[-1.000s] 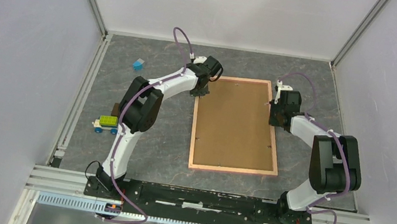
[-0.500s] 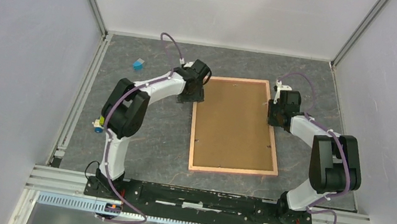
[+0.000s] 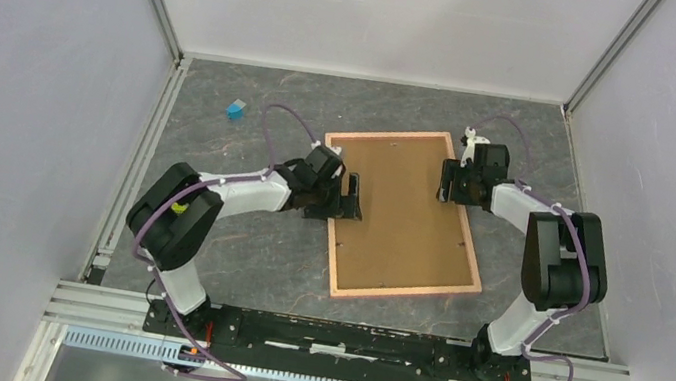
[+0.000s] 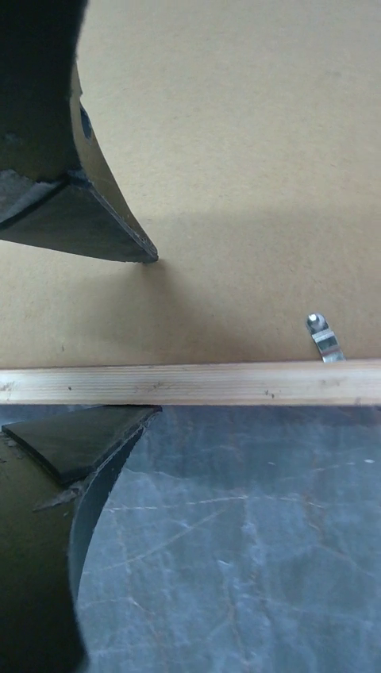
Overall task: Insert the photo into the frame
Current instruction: Adjust the photo frame at the center of the board, then install the photo frame at the center of the board.
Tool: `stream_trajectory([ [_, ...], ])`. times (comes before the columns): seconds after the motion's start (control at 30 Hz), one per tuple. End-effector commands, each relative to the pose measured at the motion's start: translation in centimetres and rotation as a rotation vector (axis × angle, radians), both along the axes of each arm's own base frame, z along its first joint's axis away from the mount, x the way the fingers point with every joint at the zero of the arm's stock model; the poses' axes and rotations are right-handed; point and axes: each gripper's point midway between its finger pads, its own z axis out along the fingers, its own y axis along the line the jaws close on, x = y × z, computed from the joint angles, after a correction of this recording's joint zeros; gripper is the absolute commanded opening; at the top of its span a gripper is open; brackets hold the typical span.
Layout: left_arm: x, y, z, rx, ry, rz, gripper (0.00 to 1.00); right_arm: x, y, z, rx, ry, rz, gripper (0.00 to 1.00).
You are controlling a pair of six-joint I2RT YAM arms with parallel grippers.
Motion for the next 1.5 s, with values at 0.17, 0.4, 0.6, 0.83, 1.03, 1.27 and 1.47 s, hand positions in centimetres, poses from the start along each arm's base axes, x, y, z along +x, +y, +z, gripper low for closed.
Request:
stream_trajectory([
  [0.17,-8.6,-12.4,4.6,-0.343,-0.015,-0.222,0.97,4.8,9.2,3.0,0.247,-0.062,0.182,0.71],
  [0.4,-10.1,-15.4,9.0,-0.466,-0.122,-0.356,1.00,6.1,13.9,6.7,0.339,-0.095,0.341,0.76],
  [0.6,-5.9,-10.4,13.4,-0.284,-0.415,-0.267,1.00,5.9,9.7,10.3,0.123,-0.140,0.268,0.86],
  [0.83,2.7,-0.3,12.8,0.200,-0.458,0.033,1.00,2.8,1.6,12.8,-0.001,-0.211,0.049,0.93],
  [1.03,7.4,2.5,9.1,0.313,-0.297,0.093,1.00,-2.1,-7.2,9.9,-0.014,-0.173,-0.311,0.91],
  [1.27,10.2,1.3,5.6,0.330,-0.238,0.039,0.92,-5.5,-11.0,5.3,-0.005,-0.150,-0.464,0.82],
  [1.47,11.7,1.3,3.7,0.392,-0.229,0.038,0.86,-5.8,-10.7,1.9,0.020,-0.072,-0.442,0.66],
])
